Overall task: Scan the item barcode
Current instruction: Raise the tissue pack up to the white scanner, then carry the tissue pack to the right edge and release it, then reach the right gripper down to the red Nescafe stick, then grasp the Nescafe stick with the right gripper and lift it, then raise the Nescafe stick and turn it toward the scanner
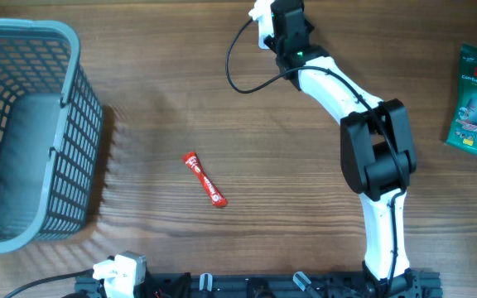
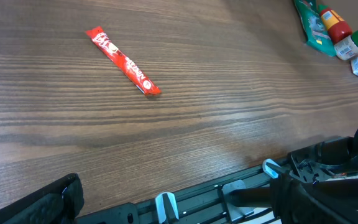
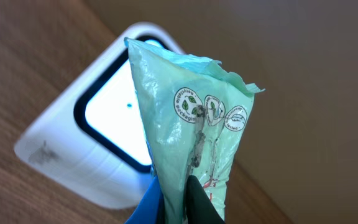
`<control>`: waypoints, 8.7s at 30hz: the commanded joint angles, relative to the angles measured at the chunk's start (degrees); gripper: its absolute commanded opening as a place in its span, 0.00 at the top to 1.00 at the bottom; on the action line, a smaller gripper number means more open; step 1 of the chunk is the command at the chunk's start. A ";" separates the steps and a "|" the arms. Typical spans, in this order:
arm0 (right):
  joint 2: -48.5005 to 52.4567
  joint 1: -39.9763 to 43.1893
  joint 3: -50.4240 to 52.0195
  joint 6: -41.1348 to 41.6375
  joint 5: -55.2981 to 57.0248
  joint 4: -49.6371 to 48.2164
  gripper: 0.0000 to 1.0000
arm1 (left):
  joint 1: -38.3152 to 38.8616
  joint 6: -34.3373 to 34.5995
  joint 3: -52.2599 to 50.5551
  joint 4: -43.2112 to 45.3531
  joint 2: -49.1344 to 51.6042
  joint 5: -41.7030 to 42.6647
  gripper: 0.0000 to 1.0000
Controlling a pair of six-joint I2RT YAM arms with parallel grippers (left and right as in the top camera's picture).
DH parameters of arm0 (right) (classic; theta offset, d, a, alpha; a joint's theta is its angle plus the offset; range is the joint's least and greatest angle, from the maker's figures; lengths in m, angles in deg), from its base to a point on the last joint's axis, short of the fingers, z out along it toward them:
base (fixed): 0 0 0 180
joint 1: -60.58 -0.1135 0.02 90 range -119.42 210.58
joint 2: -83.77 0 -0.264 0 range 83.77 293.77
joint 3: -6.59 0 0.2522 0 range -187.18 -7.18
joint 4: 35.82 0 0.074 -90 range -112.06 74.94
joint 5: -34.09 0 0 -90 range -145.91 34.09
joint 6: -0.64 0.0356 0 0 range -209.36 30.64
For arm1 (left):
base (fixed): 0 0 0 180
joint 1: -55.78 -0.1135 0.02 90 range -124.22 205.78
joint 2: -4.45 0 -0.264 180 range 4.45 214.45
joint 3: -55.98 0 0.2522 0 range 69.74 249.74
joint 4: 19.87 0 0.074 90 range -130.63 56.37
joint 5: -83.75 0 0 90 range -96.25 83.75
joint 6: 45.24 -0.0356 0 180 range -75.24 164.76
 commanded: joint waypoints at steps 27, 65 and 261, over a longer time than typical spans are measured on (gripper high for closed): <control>-5.92 37.57 -0.48 32.37 5.03 23.61 0.96 | 0.04 0.13 0.00 0.13 -0.20 0.07 0.00; -17.62 -16.90 13.57 44.61 -43.01 49.94 0.01 | 0.04 0.13 0.00 0.13 -0.20 0.09 0.00; -27.91 2.54 34.58 158.57 -87.14 25.07 0.95 | 0.04 0.13 0.00 0.13 -0.20 0.07 0.00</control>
